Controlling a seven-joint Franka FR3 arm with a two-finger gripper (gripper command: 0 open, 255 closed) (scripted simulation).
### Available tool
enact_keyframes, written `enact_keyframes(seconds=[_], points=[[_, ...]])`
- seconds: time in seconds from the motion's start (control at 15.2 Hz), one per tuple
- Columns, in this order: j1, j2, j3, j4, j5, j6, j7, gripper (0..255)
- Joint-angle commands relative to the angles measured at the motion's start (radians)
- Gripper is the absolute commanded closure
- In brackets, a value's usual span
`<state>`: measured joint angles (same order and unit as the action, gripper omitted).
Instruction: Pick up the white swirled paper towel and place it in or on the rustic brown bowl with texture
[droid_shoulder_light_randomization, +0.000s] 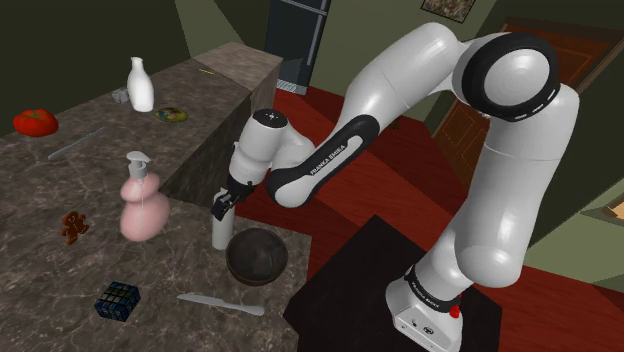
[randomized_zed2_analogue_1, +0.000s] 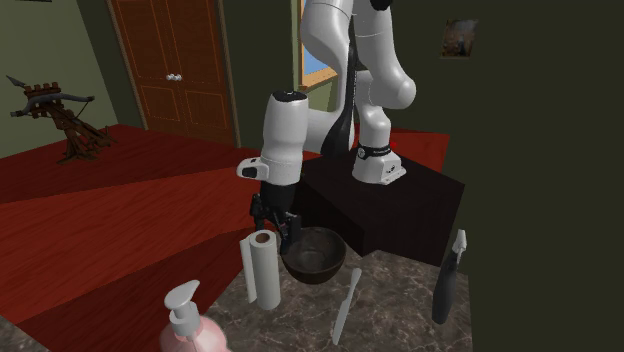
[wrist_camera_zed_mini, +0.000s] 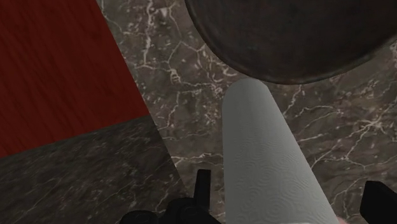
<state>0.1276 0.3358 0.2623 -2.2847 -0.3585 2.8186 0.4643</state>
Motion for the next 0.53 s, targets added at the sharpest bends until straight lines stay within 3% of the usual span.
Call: enact_keyframes(seconds=[0.0, 0.2, 0.26, 0.46], points=[[0.0, 0.001, -0.001, 0.0, -0.001, 0.001, 0.001, 0], [0.0, 0.001, -0.001, 0.0, -0.001, 0.001, 0.001, 0], [0.0, 0.001, -0.001, 0.0, -0.001, 0.001, 0.001, 255], [0.0, 0.001, -0.001, 0.001, -0.001, 0.001, 0.001, 255]])
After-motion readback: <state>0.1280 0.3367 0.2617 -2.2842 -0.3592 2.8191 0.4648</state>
